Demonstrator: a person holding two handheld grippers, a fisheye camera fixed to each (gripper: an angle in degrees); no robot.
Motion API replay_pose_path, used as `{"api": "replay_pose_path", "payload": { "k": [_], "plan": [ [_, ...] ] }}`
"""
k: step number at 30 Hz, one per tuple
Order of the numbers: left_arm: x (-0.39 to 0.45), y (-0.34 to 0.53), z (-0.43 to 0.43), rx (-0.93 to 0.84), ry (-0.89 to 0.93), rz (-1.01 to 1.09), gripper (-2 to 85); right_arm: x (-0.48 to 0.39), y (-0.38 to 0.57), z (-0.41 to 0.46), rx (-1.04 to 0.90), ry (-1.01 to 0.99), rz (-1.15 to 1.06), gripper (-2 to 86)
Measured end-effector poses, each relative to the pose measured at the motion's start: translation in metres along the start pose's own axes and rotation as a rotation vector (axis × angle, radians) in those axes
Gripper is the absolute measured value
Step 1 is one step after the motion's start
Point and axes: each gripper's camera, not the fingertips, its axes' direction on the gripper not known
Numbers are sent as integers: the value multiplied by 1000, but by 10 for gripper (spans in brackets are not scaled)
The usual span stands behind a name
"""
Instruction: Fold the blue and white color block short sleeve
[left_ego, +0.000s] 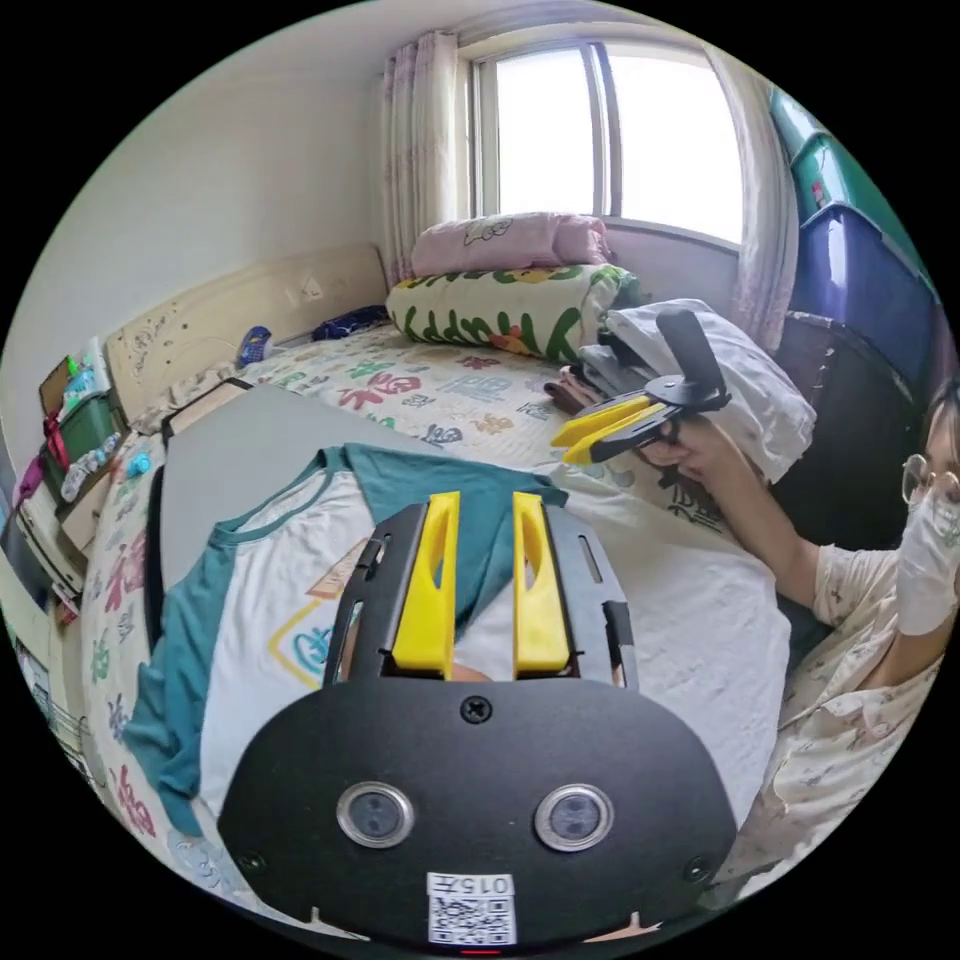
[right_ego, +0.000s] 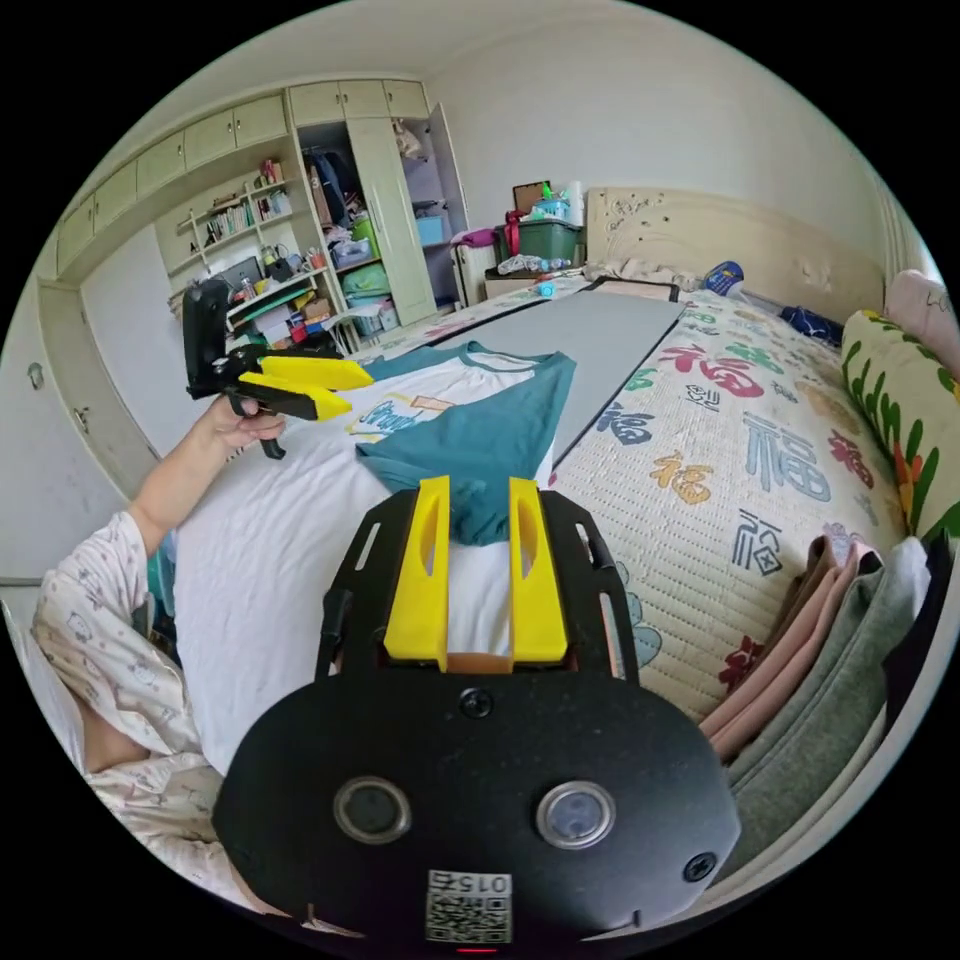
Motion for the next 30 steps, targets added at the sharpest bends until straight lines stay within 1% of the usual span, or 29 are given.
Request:
{"api": "replay_pose_path", "payload": {
  "k": [1,2,3,5,7,8,10,13,16,18,21,23,25,26,27,29,30],
  "plan": [
    [3,-16,38,-33,73,-12,112,-1,1,12,-19,55,-2,94],
    [7,-29,76,-74,114,-16,119,0,3,24,-28,60,2,94],
    [8,-35,94,-97,119,-19,122,2,3,31,-34,41,3,94],
    [12,-46,150,-190,73,-24,132,9,2,60,-95,-91,-7,96],
    [11,-40,171,-204,45,-41,133,13,1,84,-150,-138,-6,102],
    [10,-42,174,-214,57,-46,133,14,1,96,-165,-129,-2,109],
    [11,-44,168,-185,61,-46,132,14,2,103,-150,-130,-23,106],
    [17,-49,172,-136,77,-48,130,17,10,105,-105,-245,-72,68],
    [35,-66,191,-159,137,2,133,16,19,106,-90,-336,-163,57],
    [48,-78,203,-175,160,32,133,18,23,105,-63,-358,-188,57],
    [76,-97,222,-199,216,103,132,34,29,101,26,-275,-141,59],
    [102,-113,236,-219,210,154,126,45,32,110,59,-8,-45,61],
    [127,-125,246,-230,182,204,113,49,32,123,54,151,-1,68],
    [145,-132,253,-240,166,243,100,50,32,136,30,186,-2,74],
    [154,-135,257,-244,158,259,88,51,32,143,16,176,-7,75],
    [191,-147,275,-275,147,344,47,55,28,177,-73,109,-26,80],
    [201,-150,280,-286,143,365,38,57,28,187,-100,115,-27,80]
  ]
}}
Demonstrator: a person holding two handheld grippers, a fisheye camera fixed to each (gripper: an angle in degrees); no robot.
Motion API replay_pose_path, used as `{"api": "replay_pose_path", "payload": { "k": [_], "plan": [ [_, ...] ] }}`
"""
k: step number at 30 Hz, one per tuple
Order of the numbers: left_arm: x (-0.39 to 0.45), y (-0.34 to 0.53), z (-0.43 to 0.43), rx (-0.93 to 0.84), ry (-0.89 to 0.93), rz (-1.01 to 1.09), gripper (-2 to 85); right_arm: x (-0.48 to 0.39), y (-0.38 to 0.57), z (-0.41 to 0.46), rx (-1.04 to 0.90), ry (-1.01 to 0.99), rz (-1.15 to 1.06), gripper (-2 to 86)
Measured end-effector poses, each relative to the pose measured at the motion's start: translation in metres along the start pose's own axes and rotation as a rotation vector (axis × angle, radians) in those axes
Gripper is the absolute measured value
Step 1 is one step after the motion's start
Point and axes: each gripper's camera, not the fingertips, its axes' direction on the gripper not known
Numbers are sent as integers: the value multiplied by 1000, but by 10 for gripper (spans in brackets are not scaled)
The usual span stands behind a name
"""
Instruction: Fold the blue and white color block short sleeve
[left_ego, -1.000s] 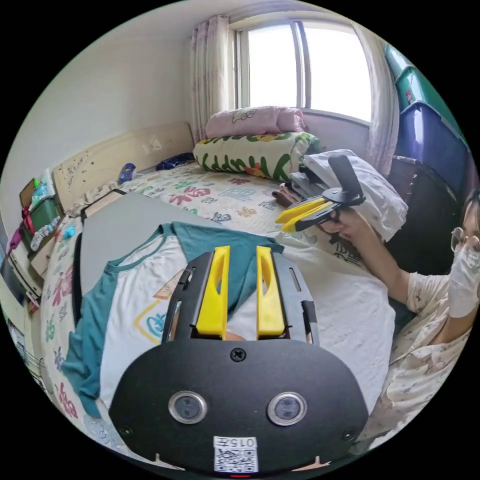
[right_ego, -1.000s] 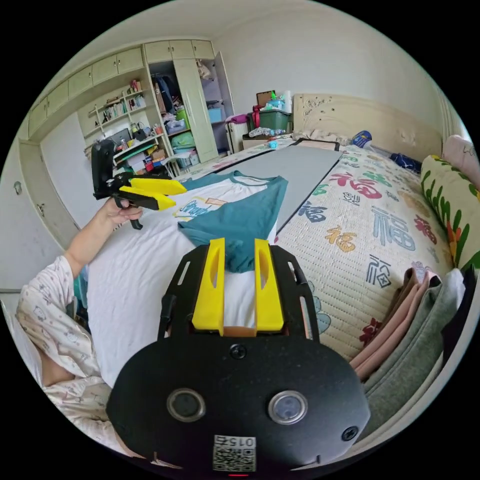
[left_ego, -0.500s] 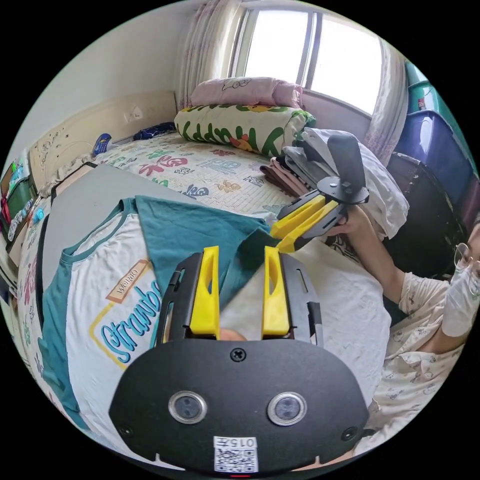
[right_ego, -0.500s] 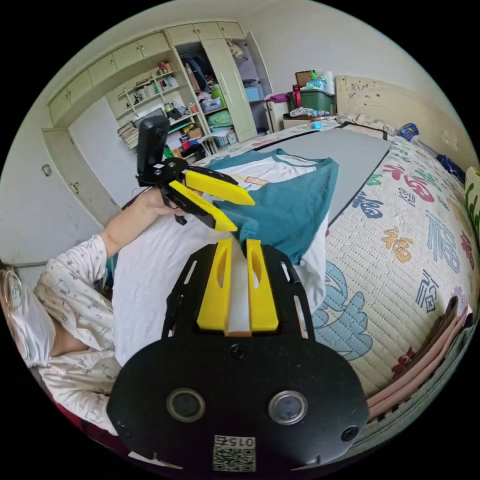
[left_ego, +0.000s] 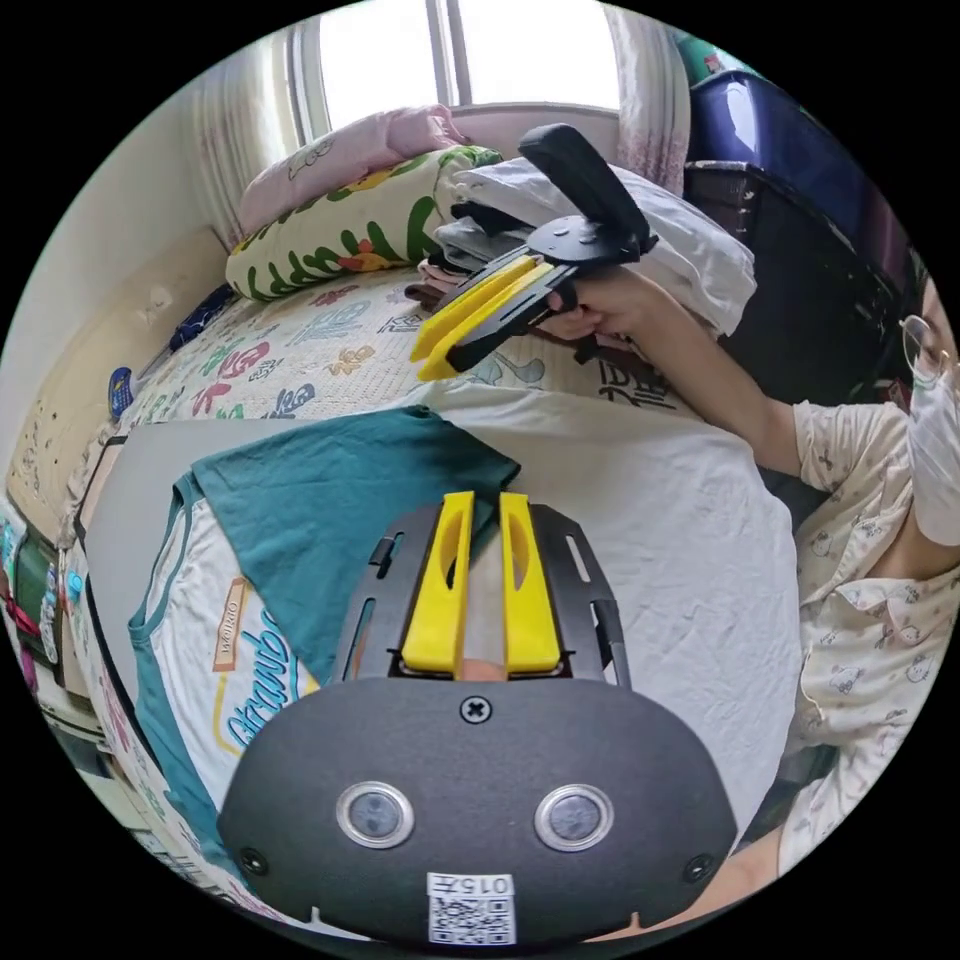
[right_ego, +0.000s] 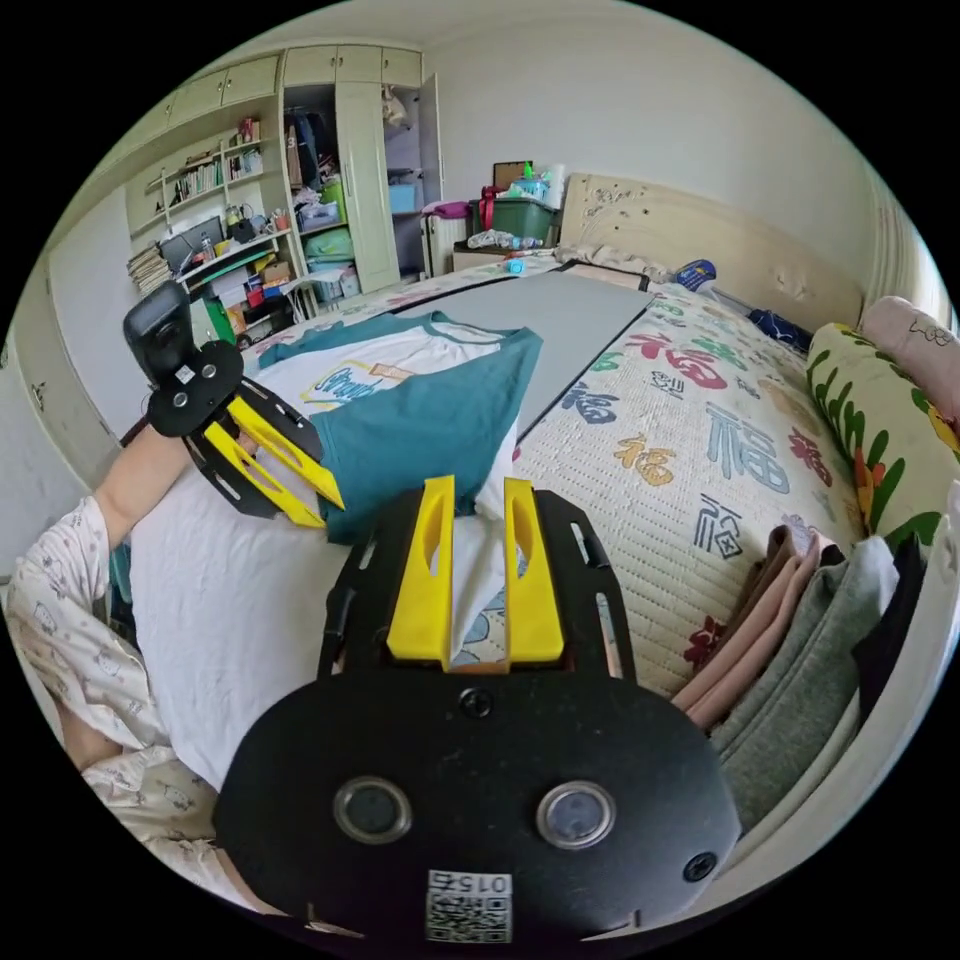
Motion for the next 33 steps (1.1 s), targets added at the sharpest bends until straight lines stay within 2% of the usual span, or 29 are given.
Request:
{"api": "replay_pose_path", "payload": {
  "k": [5,10,12,13,15,17,19,23,27,31,33],
  "plan": [
    [27,-44,24,-11,-1,48,7,-7,-5,75,-157,190,-52,43],
    [23,-62,31,58,100,34,5,-1,2,83,-153,249,-76,45],
    [9,-62,14,156,157,-20,10,5,9,62,-69,277,-55,46],
    [-6,-59,-1,211,163,-87,18,4,16,46,32,259,-67,45],
    [-29,-51,-17,243,113,-200,38,-1,26,32,117,150,-128,50],
    [-51,-40,-18,155,-40,-358,63,-15,33,35,122,-32,-286,67],
    [-64,-35,-6,73,-81,-421,89,-25,37,45,80,-77,-381,79],
    [-80,-29,40,-18,28,-475,109,-27,46,75,-26,-68,-484,92],
    [-56,-41,82,-113,76,-411,87,-17,51,90,-65,-93,-502,90],
    [-26,-66,118,-156,56,-397,56,-13,58,107,-87,-87,-542,5],
    [-9,-77,131,-160,55,-376,34,-10,59,114,-109,-86,-551,-3]
  ]
}}
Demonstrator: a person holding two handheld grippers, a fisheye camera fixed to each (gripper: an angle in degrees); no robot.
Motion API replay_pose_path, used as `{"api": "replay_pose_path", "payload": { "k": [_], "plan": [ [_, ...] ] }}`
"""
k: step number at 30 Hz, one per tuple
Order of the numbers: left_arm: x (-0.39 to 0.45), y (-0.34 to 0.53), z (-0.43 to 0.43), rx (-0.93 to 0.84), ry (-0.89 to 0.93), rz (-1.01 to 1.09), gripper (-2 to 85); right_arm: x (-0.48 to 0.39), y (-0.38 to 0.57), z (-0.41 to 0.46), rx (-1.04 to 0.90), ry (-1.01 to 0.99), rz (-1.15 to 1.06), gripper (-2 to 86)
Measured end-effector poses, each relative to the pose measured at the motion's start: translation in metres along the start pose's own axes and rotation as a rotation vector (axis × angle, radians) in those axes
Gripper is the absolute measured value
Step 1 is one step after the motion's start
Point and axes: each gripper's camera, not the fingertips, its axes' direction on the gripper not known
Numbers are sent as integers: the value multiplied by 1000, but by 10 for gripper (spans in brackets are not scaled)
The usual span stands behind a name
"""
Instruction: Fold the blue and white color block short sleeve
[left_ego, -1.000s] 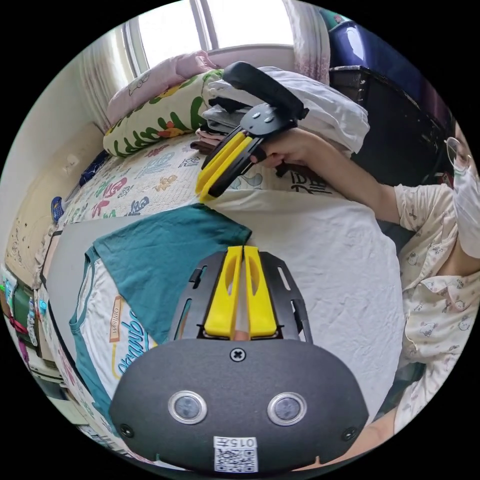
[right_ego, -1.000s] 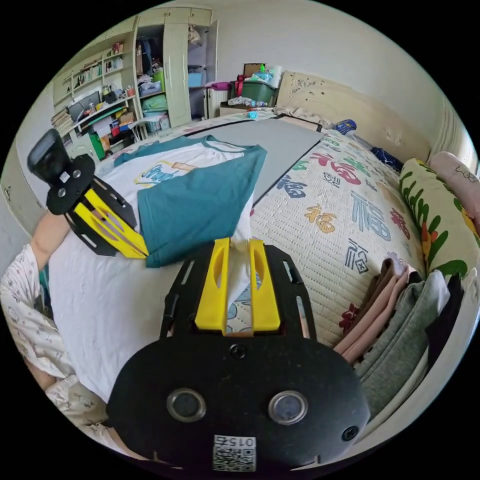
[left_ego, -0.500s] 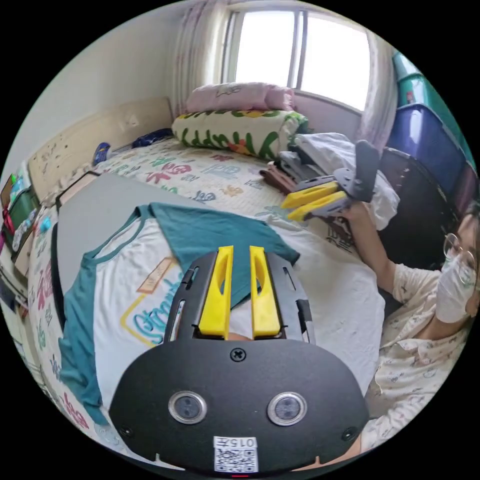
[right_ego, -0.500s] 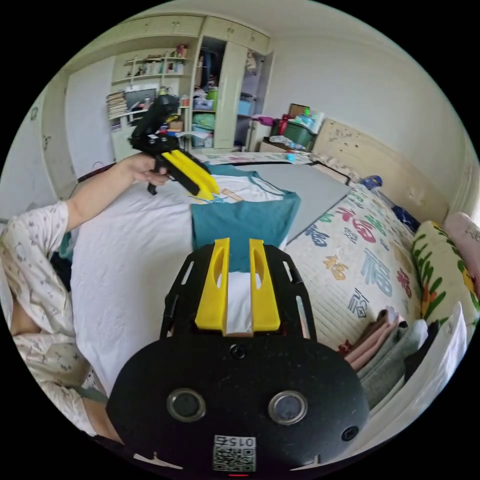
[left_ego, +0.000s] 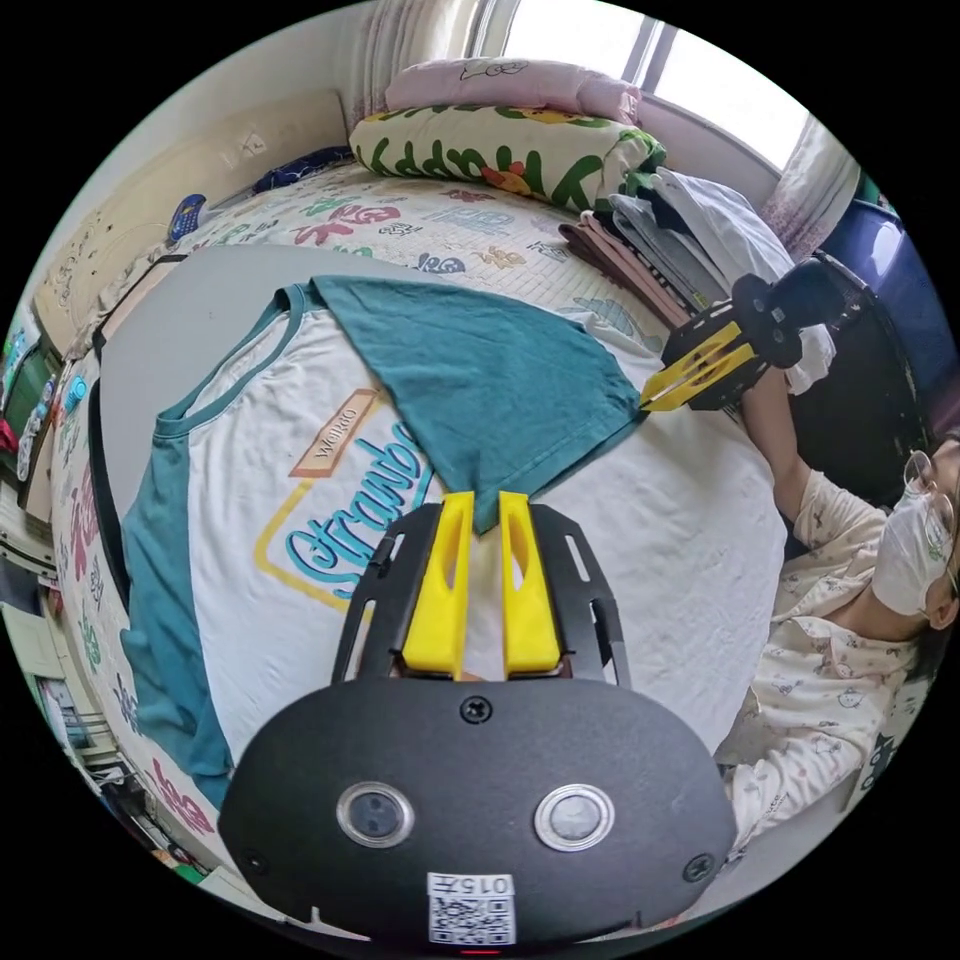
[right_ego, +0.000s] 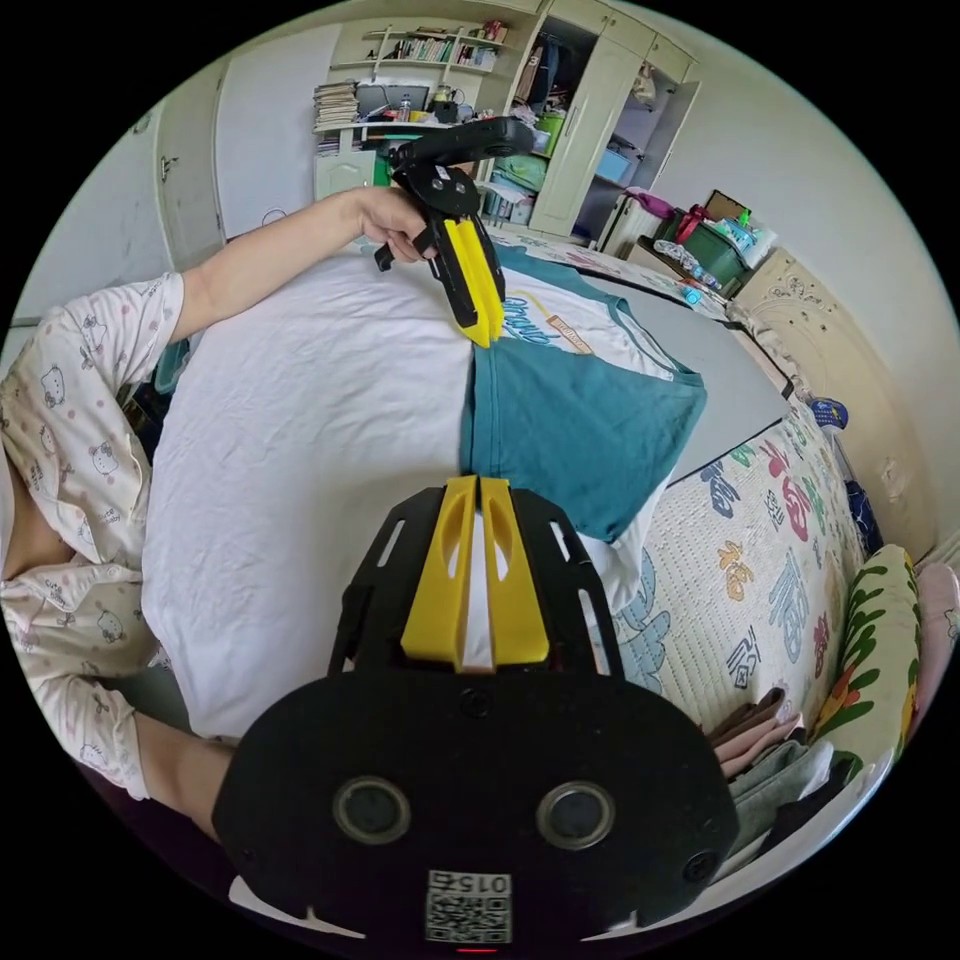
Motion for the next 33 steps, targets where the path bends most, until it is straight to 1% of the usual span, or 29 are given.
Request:
{"api": "replay_pose_path", "payload": {
  "k": [3,5,8,10,19,21,24,25,27,29,30,32,33],
  "plan": [
    [30,-8,15,11,1,17,17,6,6,1,3,-5,5,-8],
    [58,-11,29,15,17,40,13,13,10,7,-31,-18,24,-9],
    [91,-17,69,-46,-17,44,12,19,12,17,-46,-29,31,-10],
    [110,-18,86,-42,-18,50,12,21,15,20,-49,-30,20,-9],
    [205,11,177,-45,-16,62,17,23,19,37,-74,3,15,-10],
    [225,23,195,-45,-33,63,18,26,22,34,-35,14,28,-10],
    [252,50,217,-12,-46,42,21,36,22,25,107,19,85,-10],
    [260,63,220,18,-51,18,22,38,20,29,141,5,96,-10],
    [274,86,215,93,-79,-34,25,39,11,46,100,-27,88,-10],
    [292,127,198,243,-125,-109,30,38,-1,80,-19,-11,72,-10],
    [295,139,194,284,-134,-131,32,38,-4,87,-41,2,73,-10],
    [303,200,178,459,-138,-220,40,38,-10,100,-51,6,77,-10],
    [303,217,177,492,-134,-244,42,38,-12,101,-53,2,75,-10]
  ]
}}
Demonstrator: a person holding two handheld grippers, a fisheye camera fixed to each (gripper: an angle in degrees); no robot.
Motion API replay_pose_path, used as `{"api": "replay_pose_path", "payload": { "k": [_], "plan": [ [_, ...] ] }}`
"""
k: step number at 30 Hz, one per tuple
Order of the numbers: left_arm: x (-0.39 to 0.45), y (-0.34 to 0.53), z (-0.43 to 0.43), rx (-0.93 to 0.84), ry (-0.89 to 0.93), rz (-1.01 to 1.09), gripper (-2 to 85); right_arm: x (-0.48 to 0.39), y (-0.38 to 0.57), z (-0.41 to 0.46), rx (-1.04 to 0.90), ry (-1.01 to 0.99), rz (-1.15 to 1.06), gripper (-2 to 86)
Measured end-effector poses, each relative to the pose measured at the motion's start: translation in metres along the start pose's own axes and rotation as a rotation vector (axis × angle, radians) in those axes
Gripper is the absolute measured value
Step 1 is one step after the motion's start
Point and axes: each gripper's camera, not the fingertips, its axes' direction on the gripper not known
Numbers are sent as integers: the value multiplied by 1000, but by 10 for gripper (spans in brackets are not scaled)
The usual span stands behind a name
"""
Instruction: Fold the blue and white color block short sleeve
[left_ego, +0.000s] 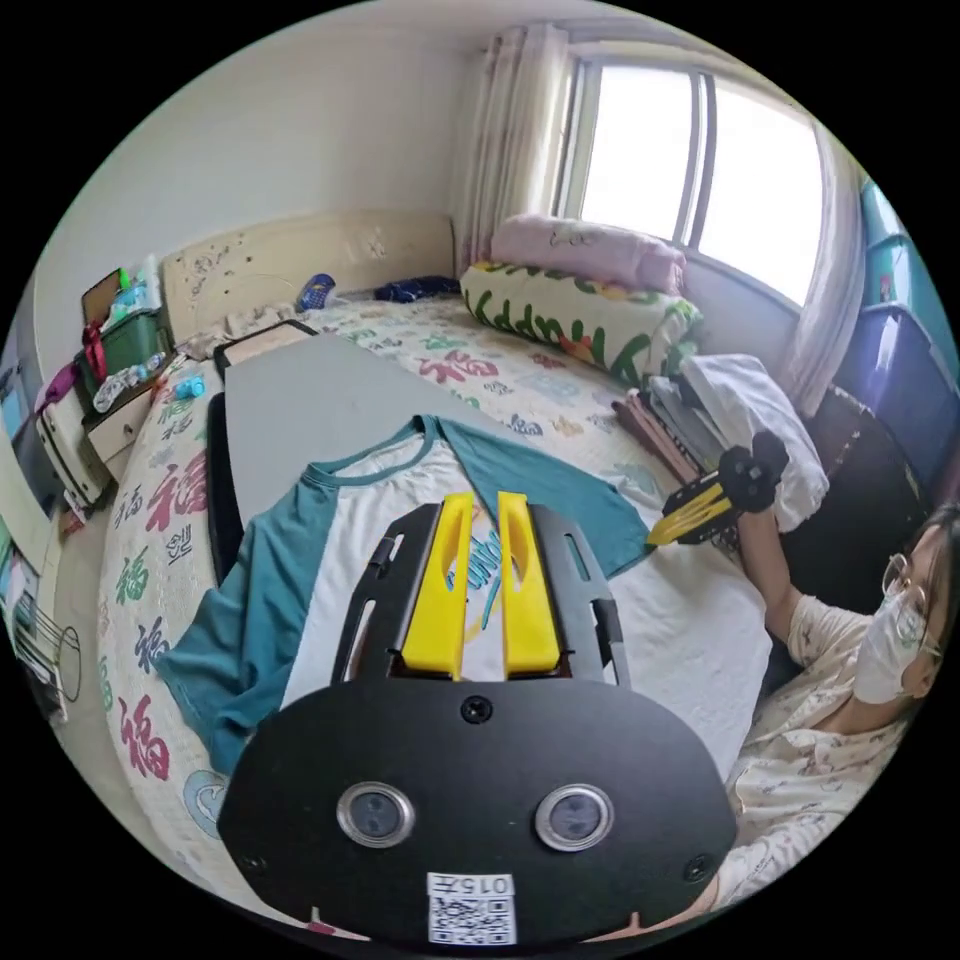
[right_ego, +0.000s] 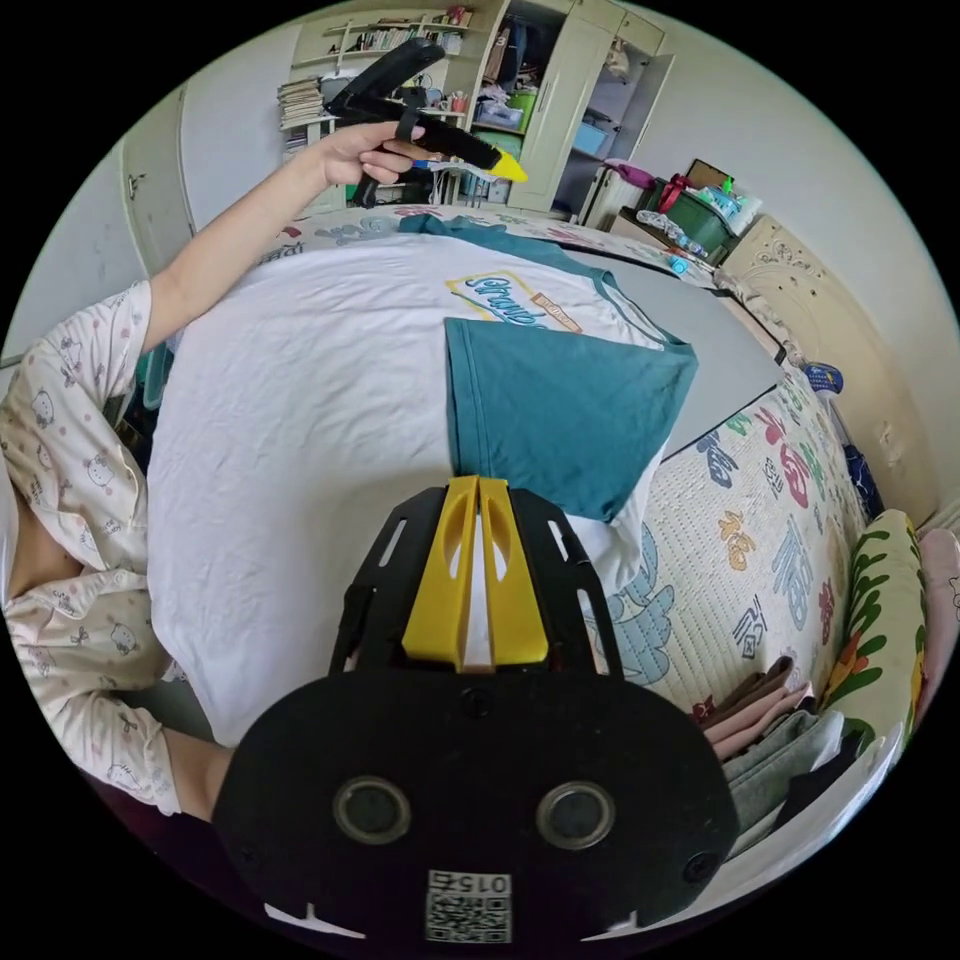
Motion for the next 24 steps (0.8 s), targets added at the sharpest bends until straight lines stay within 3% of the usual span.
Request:
{"api": "replay_pose_path", "payload": {
  "k": [3,9,14,18,21,24],
  "plan": [
    [-32,79,-40,63,-25,-129,56,-2,-2,1,29,18,-4,-11],
    [-108,318,-97,87,-156,-363,90,5,-35,-23,249,39,122,-10],
    [-178,533,-54,68,-81,-564,139,-5,-139,-14,236,101,219,-3],
    [-169,624,14,33,20,-550,174,-29,-237,7,243,90,185,17],
    [-161,675,52,37,64,-585,147,-48,-329,41,263,62,152,36],
    [-146,703,88,6,118,-567,63,-56,-428,92,259,6,156,39]
  ]
}}
